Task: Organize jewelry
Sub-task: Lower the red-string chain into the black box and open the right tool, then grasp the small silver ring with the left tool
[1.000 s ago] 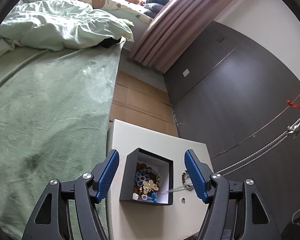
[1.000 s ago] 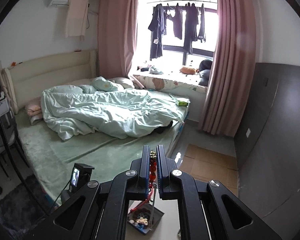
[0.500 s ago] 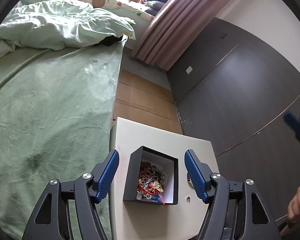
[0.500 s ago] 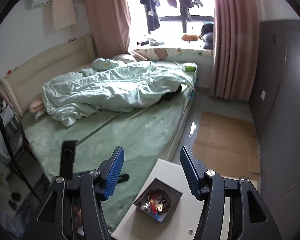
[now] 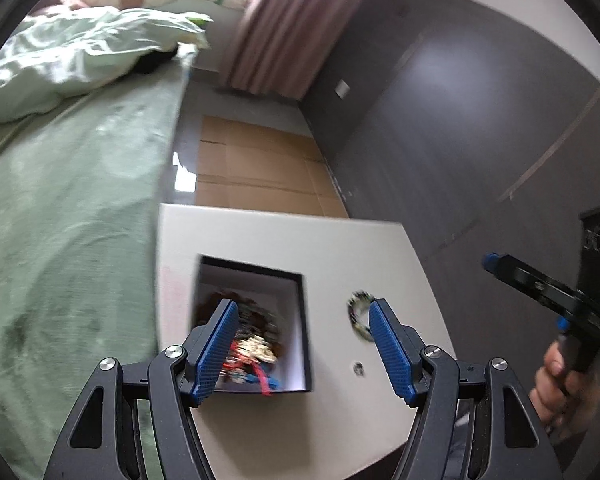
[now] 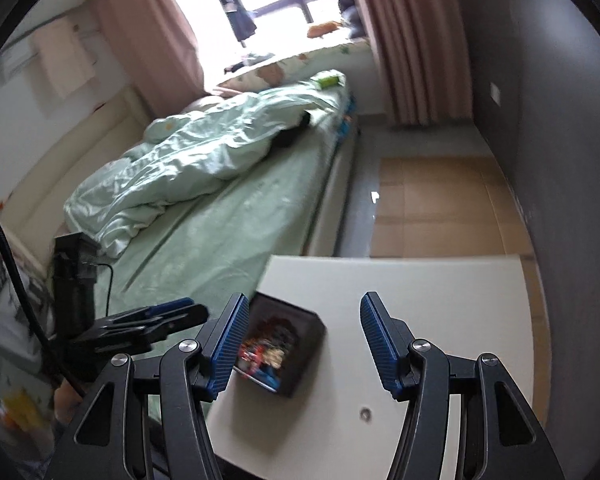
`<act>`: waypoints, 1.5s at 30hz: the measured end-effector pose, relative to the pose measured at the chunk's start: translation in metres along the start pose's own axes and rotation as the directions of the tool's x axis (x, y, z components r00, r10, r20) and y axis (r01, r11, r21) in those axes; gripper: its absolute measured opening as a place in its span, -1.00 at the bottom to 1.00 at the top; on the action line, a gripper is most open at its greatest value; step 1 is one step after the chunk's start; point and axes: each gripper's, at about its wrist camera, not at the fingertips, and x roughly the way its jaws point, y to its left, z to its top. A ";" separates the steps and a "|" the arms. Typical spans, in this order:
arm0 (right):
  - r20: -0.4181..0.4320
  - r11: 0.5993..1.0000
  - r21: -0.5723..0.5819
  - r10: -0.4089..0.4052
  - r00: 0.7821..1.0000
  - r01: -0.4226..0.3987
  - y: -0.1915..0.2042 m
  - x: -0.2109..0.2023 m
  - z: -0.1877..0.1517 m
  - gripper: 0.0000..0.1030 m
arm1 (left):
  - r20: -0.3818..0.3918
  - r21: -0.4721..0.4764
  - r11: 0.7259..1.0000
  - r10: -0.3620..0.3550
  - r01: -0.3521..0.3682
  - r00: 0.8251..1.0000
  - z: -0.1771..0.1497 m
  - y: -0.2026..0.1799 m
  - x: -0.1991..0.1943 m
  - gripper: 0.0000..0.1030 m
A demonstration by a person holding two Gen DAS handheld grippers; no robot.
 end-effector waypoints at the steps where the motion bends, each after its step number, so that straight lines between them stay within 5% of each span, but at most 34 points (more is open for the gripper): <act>1: 0.002 1.000 0.024 -0.001 1.000 0.001 -0.010 0.001 -0.005 0.12 | -0.013 0.019 1.000 -0.003 0.003 1.000 -0.003 -0.008 0.006 0.34; 11: -0.018 0.986 0.164 -0.009 1.000 0.012 -0.072 0.009 -0.037 0.12 | -0.131 0.166 0.986 -0.005 0.027 0.991 -0.027 -0.066 0.061 0.33; 25: 0.009 0.955 0.297 -0.022 1.000 0.018 -0.125 -0.016 -0.073 0.12 | -0.309 0.216 0.976 0.066 0.002 0.949 -0.061 -0.093 0.126 -0.37; 42: -0.044 0.927 0.370 -0.051 0.998 0.064 -0.156 -0.011 -0.092 0.12 | -0.267 0.322 0.937 0.229 -0.137 0.936 -0.087 -0.102 0.156 -0.42; 45: -0.061 0.927 0.369 -0.050 0.997 0.069 -0.158 -0.006 -0.094 0.12 | -0.258 0.352 0.919 0.278 -0.178 0.925 -0.090 -0.105 0.158 -0.75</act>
